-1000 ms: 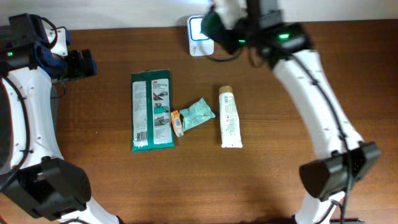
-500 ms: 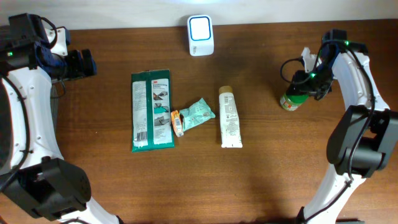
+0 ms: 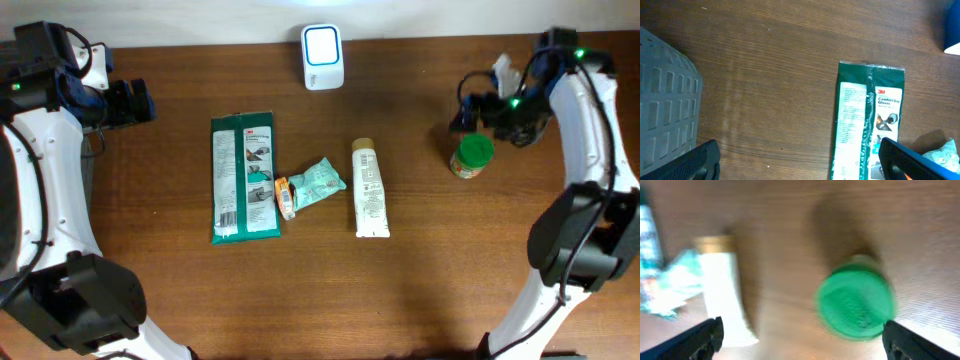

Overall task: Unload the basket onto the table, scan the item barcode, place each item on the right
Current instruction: 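Reach the right gripper to the white tube and grasp it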

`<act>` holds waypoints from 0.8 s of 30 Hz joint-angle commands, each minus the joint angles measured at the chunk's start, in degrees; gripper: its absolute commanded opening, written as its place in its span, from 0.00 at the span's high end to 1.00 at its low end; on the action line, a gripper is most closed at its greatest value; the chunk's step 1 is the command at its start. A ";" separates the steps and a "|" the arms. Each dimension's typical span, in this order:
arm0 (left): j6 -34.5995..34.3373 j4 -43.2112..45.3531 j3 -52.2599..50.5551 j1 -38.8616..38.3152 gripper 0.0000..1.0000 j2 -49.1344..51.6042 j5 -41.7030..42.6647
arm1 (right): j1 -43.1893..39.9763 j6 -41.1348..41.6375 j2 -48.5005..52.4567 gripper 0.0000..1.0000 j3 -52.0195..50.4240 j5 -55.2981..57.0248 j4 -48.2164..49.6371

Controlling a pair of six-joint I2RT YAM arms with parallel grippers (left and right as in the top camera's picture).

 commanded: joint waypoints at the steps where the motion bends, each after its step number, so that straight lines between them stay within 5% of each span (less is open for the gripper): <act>1: 0.87 0.09 0.35 0.00 0.01 -0.33 -0.24 | 3.43 7.91 -2.89 0.02 3.26 -7.69 -3.74; 4: 0.87 0.09 0.35 0.00 0.01 -0.33 -0.24 | 8.66 6.69 -2.78 0.03 -1.44 -7.72 -2.27; 8: 0.87 0.09 0.35 0.00 0.01 -0.33 -0.24 | 15.50 6.86 -2.75 0.25 -13.88 -7.85 5.25; 16: 0.87 0.09 0.35 0.00 0.01 -0.33 -0.22 | 19.43 9.35 -2.75 0.32 -33.20 -9.64 23.52; 24: 0.87 0.09 0.35 0.00 0.01 -0.33 -0.24 | 21.07 13.25 -0.98 0.40 -37.24 -9.70 29.94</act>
